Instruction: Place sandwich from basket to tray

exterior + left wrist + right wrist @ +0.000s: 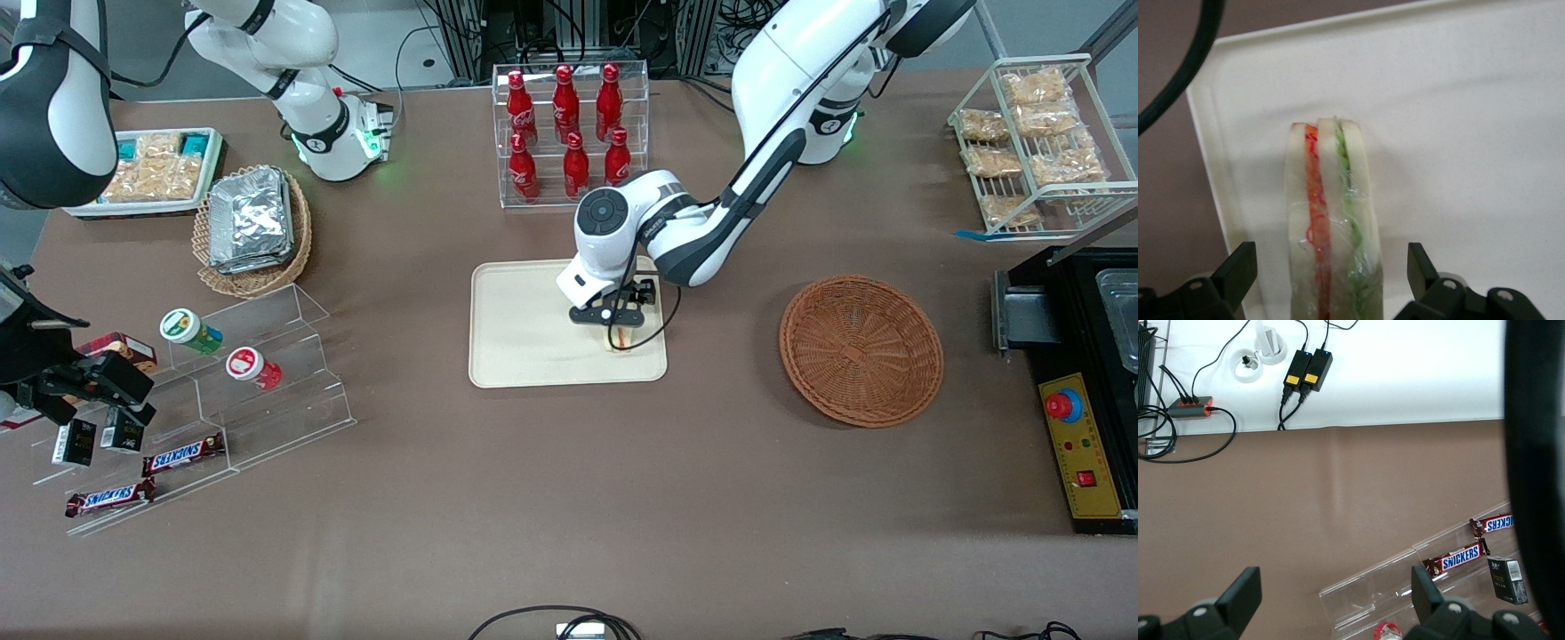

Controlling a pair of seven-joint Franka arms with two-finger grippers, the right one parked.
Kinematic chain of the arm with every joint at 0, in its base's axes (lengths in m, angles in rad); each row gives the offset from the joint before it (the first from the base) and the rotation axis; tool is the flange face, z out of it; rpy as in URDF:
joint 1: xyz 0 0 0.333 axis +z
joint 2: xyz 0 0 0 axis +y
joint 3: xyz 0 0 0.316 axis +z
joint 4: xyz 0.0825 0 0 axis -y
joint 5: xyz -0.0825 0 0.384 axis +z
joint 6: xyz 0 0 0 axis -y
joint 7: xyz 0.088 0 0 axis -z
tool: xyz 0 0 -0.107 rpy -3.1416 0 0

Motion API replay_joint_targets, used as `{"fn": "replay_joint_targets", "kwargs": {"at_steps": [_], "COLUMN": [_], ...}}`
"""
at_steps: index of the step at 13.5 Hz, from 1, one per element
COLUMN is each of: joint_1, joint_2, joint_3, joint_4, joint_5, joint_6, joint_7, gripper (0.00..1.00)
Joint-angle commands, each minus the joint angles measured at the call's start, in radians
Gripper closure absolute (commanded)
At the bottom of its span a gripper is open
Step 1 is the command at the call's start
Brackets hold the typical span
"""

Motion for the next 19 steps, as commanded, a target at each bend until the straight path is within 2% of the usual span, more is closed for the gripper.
{"fn": "replay_joint_targets", "kwargs": {"at_steps": [1,4,8,15,19], "joint_1": [-0.001,0.046,0.048,0.057,0.178], "joint_2": [-0.007,-0.016,-0.07,-0.161,-0.222], "joint_3": [0.006,0.01,0.12,0.318,0.319], "joint_4": [0.088,0.159,0.196,0.208,0.207], "joint_5": [0.018,0.021,0.052,0.003,-0.028], "joint_6": [-0.112,-0.149,-0.209,-0.248,-0.3], "joint_7": [-0.08,-0.137,-0.212,-0.148,-0.006], "gripper": [0.01,0.01,0.01,0.0,0.0]}}
